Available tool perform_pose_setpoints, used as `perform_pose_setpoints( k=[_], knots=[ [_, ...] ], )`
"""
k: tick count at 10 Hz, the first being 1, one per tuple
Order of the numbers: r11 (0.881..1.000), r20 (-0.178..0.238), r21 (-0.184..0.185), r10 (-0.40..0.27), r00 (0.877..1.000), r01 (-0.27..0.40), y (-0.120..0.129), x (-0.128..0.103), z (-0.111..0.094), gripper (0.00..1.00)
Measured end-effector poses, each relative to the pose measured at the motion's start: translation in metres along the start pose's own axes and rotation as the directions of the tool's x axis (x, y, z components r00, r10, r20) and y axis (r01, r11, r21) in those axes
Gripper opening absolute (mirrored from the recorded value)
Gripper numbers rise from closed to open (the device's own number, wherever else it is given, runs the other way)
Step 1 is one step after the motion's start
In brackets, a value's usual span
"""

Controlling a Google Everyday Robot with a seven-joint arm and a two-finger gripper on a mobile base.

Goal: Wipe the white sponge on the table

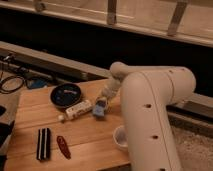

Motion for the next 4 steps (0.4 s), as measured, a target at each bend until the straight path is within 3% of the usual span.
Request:
perform_pose_setpoints(
  k=[2,4],
  knots=[
    [1.000,-0.012,0.016,0.007,1.000,-0.007,0.008,0.008,0.008,0.00],
    [1.000,-0.014,0.018,0.015,1.000,-0.015,0.001,0.015,0.006,0.00]
  ],
)
